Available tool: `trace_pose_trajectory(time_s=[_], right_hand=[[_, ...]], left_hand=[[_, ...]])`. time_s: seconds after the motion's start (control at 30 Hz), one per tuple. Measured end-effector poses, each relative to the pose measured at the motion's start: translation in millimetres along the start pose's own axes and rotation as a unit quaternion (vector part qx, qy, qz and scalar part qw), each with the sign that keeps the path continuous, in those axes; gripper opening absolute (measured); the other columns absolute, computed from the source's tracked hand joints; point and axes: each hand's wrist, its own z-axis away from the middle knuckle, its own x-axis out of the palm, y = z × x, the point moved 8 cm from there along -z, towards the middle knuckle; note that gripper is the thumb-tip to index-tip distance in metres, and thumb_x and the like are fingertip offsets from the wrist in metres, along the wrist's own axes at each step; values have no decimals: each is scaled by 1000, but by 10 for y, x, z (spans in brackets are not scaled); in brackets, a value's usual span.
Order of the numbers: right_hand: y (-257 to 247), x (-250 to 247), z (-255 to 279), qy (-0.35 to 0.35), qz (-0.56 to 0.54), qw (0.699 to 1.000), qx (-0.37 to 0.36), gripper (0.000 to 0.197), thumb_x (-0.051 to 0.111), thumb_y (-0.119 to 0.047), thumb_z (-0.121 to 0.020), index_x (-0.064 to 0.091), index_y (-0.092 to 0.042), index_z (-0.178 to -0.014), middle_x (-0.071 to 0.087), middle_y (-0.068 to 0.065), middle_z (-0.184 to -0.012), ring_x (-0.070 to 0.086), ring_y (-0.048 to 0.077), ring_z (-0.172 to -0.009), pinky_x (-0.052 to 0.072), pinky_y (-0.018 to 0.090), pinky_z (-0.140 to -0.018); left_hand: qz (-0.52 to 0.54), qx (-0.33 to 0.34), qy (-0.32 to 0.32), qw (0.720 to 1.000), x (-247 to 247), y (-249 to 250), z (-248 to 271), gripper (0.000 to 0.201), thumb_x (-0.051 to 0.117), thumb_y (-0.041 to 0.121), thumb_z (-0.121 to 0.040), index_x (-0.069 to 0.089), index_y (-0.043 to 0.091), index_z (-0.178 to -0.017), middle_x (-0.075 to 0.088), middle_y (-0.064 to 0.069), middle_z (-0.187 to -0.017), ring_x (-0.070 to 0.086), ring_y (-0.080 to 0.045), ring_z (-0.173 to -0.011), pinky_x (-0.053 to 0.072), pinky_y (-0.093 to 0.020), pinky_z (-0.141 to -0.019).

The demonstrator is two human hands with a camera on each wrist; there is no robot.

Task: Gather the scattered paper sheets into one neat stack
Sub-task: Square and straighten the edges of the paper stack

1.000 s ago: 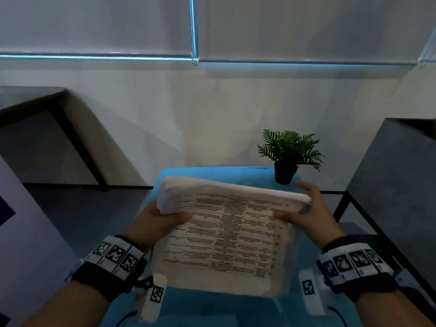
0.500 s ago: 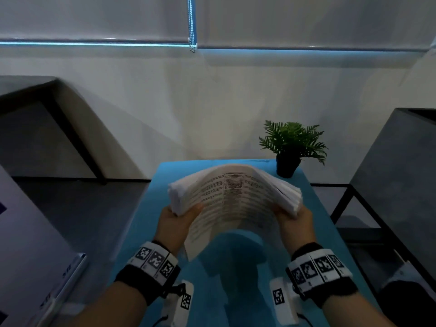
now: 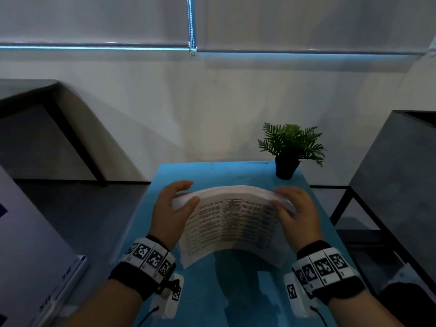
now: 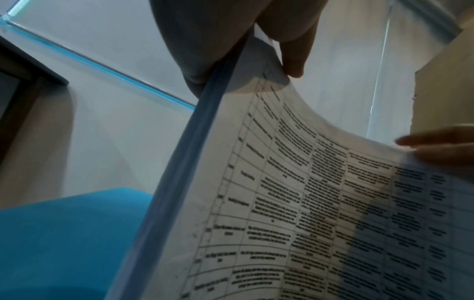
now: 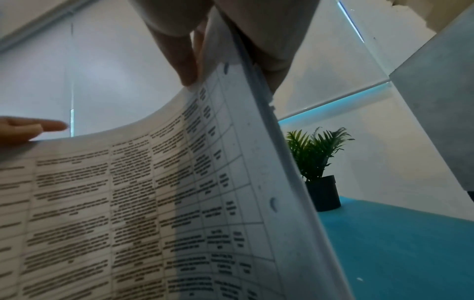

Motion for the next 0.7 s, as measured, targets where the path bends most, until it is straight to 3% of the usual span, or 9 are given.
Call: trace_pose_trajectory(time_s=[0.03, 0.1, 0.17, 0.23, 0.33, 0.43, 0.53, 0.63, 0.7], right_hand=[[31, 1, -9, 1, 2, 1000, 3, 34, 67, -8, -82, 59, -40, -88, 58, -6, -101, 52, -9, -93, 46, 24, -93], [92, -1, -23, 8, -8, 1000, 19, 34, 67, -8, -81, 58, -40, -77, 58, -11, -93, 55, -2, -92, 47, 27, -88], [100, 2, -32, 10, -3, 1000, 18, 34, 68, -9, -82, 56, -40, -75, 55, -14, -92, 54, -1, -89, 42, 14, -84], [69, 6, -29, 3, 6, 1000, 3, 34, 67, -10, -82, 56, -42, -77, 54, -15, -94, 52, -9, -89, 36, 0, -80], [77, -6, -4, -16, 3, 1000, -11, 37, 69, -11, -81, 57, -46, -84, 56, -6, -103, 50, -13, -98, 32, -5, -84], [137, -24, 19, -22, -16, 1000, -6, 43, 72, -10, -78, 59, -49, -92, 57, 0, -112, 54, 9, -105, 36, 3, -93], [205, 2, 37, -31, -39, 999, 20, 59, 73, -10, -78, 49, -51, -112, 52, -3, -123, 49, 9, -114, 38, 23, -101], [263, -1, 31, -24, -65, 997, 33, 50, 74, -11, -76, 57, -52, -99, 58, -1, -116, 55, 14, -110, 45, 33, -100], [323, 26, 22, -29, -104, 992, 63, 45, 74, -10, -76, 59, -47, -96, 62, -1, -111, 59, 15, -105, 50, 25, -93]], left_hand=[[0, -3, 1, 1000, 1, -18, -7, 24, 70, 20, -75, 63, 37, -91, 64, 6, -102, 59, 1, -93, 49, -18, -83], [-3, -11, 7, 1000, -4, -70, -13, 11, 70, 20, -76, 66, 29, -81, 66, 2, -95, 60, -6, -90, 46, -20, -79], [5, -32, 17, 999, -18, -138, -13, 12, 72, 12, -79, 65, 21, -77, 66, 1, -92, 61, -10, -87, 44, -19, -77], [12, -46, 21, 999, -31, -163, -31, 10, 71, 8, -79, 64, 13, -76, 66, 0, -91, 61, -11, -85, 44, -17, -75], [41, -67, 27, 997, -30, -179, -71, 11, 69, 5, -80, 61, 10, -73, 65, 0, -83, 59, -11, -77, 46, -16, -68], [86, -114, 47, 989, -14, -304, -106, 17, 71, 12, -78, 54, 17, -76, 57, 2, -79, 52, -11, -73, 43, -23, -67], [117, -166, 56, 977, 10, -434, -129, 24, 70, 27, -66, 53, 26, -82, 58, 2, -84, 54, -16, -78, 46, -33, -74], [132, -189, 60, 971, 20, -464, -159, 20, 67, 20, -72, 50, 23, -83, 57, -1, -82, 53, -19, -76, 45, -33, -71], [128, -187, 65, 972, 12, -462, -174, 19, 66, 31, -70, 51, 21, -78, 56, -2, -80, 52, -20, -75, 44, -34, -71]])
